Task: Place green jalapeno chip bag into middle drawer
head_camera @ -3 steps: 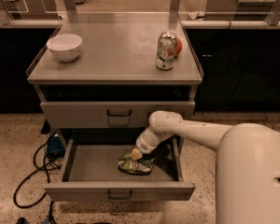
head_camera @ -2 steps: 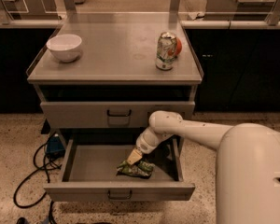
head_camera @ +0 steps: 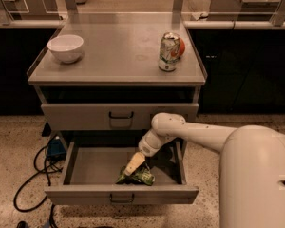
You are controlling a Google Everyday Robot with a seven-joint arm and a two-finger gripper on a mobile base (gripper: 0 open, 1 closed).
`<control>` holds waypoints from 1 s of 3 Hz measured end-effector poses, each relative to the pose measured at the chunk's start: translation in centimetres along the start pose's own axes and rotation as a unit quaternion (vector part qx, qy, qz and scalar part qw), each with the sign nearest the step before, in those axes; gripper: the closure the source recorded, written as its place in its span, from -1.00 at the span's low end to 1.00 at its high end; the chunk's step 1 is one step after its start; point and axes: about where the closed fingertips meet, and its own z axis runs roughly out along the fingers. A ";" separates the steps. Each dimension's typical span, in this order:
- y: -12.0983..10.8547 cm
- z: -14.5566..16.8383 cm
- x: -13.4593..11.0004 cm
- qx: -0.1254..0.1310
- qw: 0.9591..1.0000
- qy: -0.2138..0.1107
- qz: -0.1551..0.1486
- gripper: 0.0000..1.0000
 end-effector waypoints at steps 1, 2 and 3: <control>1.5 -0.9 0.4 0.018 1.000 0.004 0.000 -1.00; 2.0 -6.8 -0.4 0.113 0.993 -0.022 -0.012 -1.00; 2.2 -13.3 -0.2 0.211 0.976 -0.045 -0.043 -1.00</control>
Offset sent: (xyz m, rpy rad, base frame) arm -0.1816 -0.0426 0.1147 -0.2105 -0.3864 -0.3212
